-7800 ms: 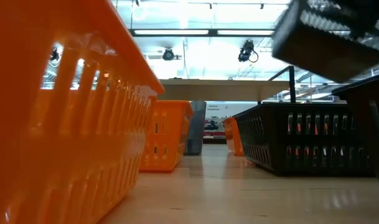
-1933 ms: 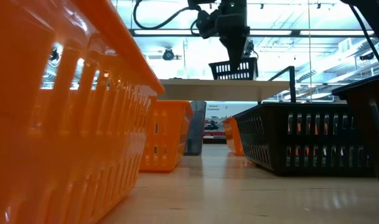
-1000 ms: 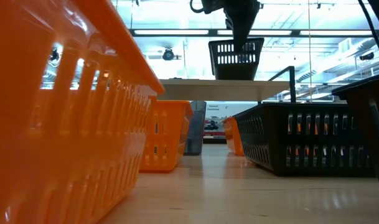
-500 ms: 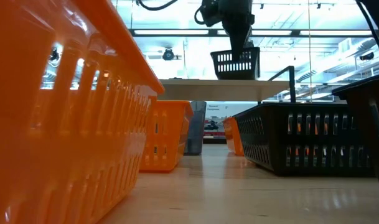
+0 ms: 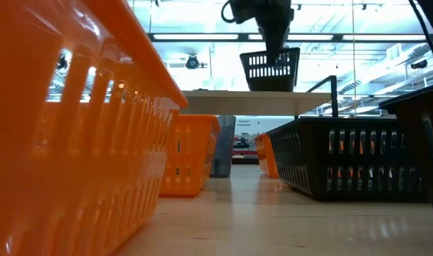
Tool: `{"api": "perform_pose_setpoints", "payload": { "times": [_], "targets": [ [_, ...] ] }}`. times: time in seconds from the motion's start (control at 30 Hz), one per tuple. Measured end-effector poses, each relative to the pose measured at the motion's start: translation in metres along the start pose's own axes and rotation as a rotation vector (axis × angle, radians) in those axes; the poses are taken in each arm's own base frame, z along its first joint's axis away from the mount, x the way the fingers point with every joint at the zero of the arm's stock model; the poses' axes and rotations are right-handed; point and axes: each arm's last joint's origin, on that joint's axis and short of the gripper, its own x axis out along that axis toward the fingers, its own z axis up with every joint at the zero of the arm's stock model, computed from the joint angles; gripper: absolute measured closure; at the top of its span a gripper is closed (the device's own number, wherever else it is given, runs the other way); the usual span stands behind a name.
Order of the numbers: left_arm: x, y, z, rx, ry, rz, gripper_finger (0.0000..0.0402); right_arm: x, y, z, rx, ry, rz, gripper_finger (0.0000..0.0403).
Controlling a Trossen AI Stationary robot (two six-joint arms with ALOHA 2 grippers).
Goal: Stack baskets on shelf by color
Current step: Put the top black bin on the shelf
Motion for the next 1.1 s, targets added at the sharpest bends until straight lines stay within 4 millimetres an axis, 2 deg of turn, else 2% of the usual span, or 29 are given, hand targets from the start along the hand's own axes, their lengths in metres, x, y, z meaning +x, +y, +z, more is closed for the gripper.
{"api": "perform_pose_setpoints", "payload": {
  "times": [0.13, 0.3, 0.5, 0.67, 0.8, 1.1],
  "targets": [
    [0.000, 0.000, 0.000, 0.000, 0.002, 0.000, 0.0230, -0.012, -0.004, -0.015, -0.014, -0.022, -0.019, 0.0381],
    [0.000, 0.000, 0.000, 0.002, 0.005, 0.001, 0.0230, -0.026, -0.013, -0.042, -0.016, -0.043, -0.034, 0.0380],
    [0.000, 0.000, 0.000, 0.003, 0.004, 0.007, 0.0230, -0.017, -0.011, -0.067, -0.115, -0.057, -0.023, 0.0385],
    [0.000, 0.000, -0.001, 0.001, 0.006, 0.008, 0.0230, 0.007, -0.007, -0.075, -0.209, -0.070, 0.001, 0.0378],
    [0.000, 0.000, -0.001, 0.001, 0.006, 0.008, 0.0230, 0.022, -0.008, -0.078, -0.216, -0.039, -0.019, 0.0381],
    [0.000, 0.000, -0.001, 0.006, 0.006, 0.008, 0.0230, 0.020, -0.013, -0.072, -0.208, -0.089, -0.036, 0.0378]
  ]
}}
